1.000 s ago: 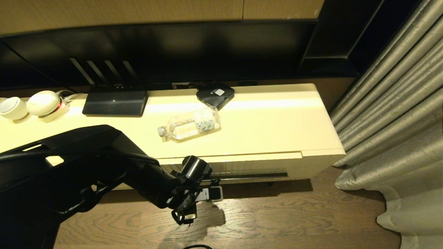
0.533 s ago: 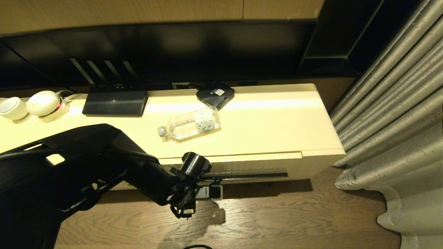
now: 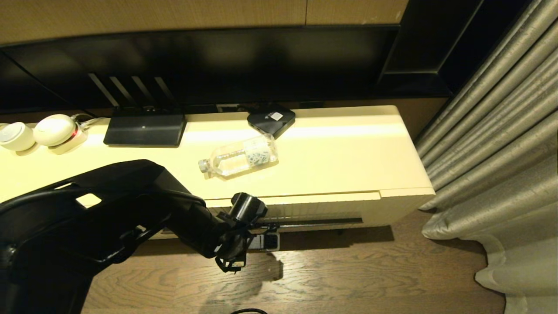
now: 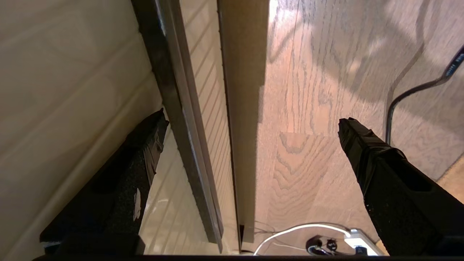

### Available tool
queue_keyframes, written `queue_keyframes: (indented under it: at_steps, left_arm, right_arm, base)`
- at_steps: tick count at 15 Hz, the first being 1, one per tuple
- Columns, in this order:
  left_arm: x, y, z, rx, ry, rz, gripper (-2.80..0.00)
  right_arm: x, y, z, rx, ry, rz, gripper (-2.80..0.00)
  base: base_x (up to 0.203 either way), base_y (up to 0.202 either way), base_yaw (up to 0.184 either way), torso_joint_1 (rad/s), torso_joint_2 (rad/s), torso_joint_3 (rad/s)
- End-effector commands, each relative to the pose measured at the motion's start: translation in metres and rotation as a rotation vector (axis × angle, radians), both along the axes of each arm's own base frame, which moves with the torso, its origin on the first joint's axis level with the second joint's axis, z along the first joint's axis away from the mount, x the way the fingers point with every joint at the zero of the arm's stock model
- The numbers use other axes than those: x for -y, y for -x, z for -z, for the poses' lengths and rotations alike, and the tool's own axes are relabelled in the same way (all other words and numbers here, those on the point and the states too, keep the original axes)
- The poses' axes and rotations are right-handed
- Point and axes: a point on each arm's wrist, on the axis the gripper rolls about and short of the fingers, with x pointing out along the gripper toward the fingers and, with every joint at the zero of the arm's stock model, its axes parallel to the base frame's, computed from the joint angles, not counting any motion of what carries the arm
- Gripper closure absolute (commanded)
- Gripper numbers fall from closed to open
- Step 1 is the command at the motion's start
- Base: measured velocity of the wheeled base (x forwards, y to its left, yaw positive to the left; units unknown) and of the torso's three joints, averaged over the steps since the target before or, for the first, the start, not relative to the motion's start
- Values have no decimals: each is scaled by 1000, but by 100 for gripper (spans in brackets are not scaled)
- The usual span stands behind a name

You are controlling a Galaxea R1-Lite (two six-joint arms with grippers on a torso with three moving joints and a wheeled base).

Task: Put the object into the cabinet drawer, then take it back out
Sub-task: Open the drawer

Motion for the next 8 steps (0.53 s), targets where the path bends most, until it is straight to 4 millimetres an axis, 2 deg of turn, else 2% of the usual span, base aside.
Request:
queue_keyframes:
  at_steps: [1,8]
  left_arm:
    - [3,-5,6,4,-8,3,-280]
    - [4,-9,14,-5,-30,20,-280]
  right_arm:
    - [0,0,0,-1,0,-1,0]
    - [0,0,0,-1,0,-1,0]
  base:
    - [0,0,0,0,0,0]
    - [0,0,0,0,0,0]
